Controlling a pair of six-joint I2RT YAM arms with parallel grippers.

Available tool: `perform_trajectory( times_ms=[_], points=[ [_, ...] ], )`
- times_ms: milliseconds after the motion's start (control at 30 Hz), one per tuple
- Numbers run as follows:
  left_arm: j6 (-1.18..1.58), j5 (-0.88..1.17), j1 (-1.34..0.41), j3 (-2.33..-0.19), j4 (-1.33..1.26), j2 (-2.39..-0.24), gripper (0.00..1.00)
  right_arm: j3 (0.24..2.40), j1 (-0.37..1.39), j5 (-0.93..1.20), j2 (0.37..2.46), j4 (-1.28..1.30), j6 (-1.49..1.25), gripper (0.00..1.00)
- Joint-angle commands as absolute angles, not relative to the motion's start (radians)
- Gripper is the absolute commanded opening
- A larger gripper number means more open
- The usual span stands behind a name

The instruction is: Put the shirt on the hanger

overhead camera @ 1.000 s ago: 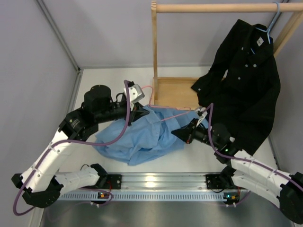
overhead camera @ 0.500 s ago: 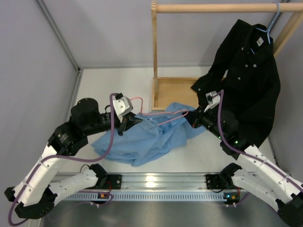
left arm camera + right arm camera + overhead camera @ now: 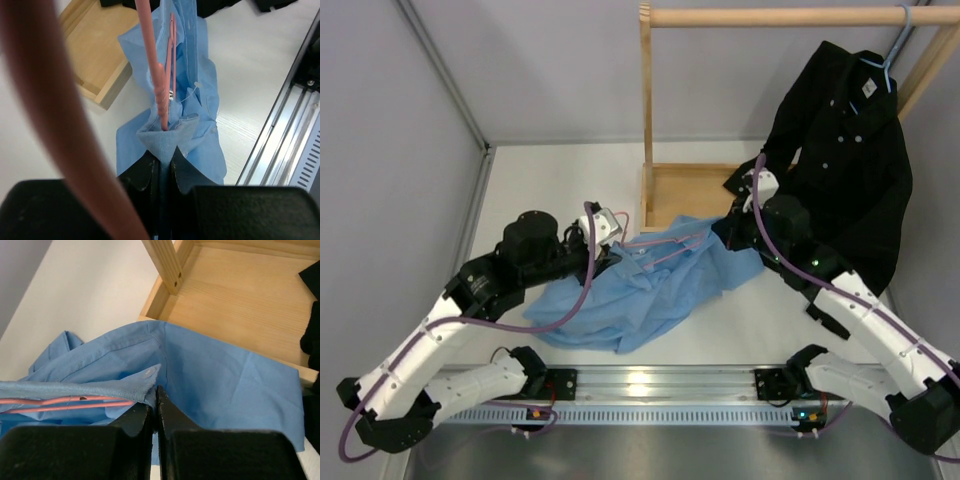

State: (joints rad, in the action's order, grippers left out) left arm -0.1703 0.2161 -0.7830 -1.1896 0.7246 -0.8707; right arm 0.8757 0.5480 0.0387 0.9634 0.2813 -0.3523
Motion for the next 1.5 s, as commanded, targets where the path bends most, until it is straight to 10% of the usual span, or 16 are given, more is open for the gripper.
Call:
perform_trajectory(
  times_ms=[0,400,800,900,1033,1300,1467],
  points=[
    [-0.137,0.042,-0.828,-1.203,0.779,-0.920,0.00,0.963,0.505,-0.055,1.014,0.393,-0.298,0.00],
    [0.083,-0.485,-0.999,-1.431,0.752,-1.176,0.00,0.973,0.531,0.288,0.911,0.316,-0.405,0.00],
    [0.212,-0.092,-0.968,-1.402,0.247,-1.144,0.00,0.716,0.758,0.313,0.859,-0.112,-0.561,0.00],
    [0.250,-0.014,-0.870,-1.411,0.224,-1.147,0.00,0.675,0.758,0.290,0.859,-0.121,-0.568,0.32],
    [0.282,0.175,-0.701,-1.407,0.215,-1.135,0.00,0.578,0.758,0.250,0.749,-0.062,-0.566,0.52],
    [0.092,0.732,-0.658,-1.336,0.204,-1.101,0.00,0.694,0.741,0.144,0.385,0.356,-0.416,0.70],
    [0.028,1.050,-0.661,-1.308,0.195,-1.115,0.00,0.935,0.741,0.270,0.595,0.488,-0.253,0.70]
  ],
)
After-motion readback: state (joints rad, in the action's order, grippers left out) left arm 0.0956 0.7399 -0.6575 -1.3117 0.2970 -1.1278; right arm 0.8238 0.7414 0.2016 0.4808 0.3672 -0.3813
